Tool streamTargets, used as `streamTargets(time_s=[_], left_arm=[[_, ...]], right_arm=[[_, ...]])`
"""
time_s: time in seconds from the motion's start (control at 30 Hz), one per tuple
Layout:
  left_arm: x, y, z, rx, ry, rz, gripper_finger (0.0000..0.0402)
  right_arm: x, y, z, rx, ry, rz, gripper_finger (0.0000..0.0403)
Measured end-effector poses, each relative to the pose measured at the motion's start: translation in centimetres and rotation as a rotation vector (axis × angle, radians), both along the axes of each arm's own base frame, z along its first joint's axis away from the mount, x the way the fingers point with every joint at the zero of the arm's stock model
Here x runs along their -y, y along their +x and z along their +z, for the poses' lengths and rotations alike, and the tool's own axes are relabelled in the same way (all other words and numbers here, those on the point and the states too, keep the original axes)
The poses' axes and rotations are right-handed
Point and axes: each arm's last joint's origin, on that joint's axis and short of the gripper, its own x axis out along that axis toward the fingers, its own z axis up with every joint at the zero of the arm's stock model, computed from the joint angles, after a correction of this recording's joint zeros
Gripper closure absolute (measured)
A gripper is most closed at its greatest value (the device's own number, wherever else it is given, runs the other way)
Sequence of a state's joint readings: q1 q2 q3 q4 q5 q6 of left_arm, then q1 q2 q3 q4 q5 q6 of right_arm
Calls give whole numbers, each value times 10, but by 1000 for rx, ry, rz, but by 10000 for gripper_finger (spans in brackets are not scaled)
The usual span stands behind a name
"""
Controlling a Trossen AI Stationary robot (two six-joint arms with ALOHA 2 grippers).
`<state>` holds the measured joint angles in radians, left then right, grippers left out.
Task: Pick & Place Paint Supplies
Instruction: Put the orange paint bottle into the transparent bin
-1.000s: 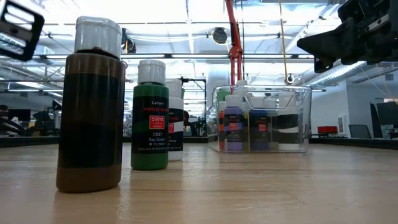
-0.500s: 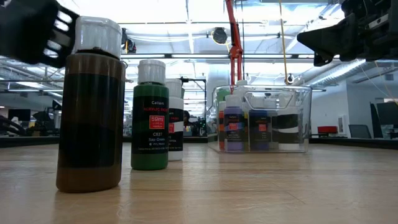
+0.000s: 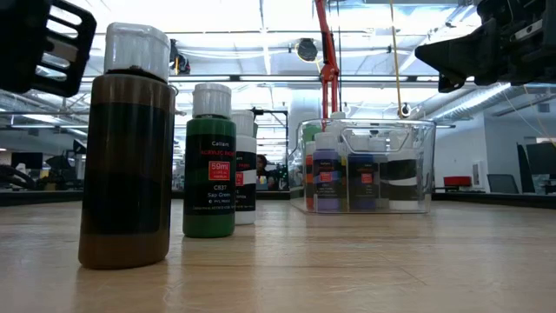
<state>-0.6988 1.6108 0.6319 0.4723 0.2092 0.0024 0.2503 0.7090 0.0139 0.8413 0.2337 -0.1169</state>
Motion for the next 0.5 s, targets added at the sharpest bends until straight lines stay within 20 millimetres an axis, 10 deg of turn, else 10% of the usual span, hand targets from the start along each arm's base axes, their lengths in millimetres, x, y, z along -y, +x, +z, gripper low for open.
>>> streamTargets(time_s=[0.5], left_arm=[[-12,11,2,31,-13,-16,66]], right_arm=[[0,0,0,0,0,0,399]])
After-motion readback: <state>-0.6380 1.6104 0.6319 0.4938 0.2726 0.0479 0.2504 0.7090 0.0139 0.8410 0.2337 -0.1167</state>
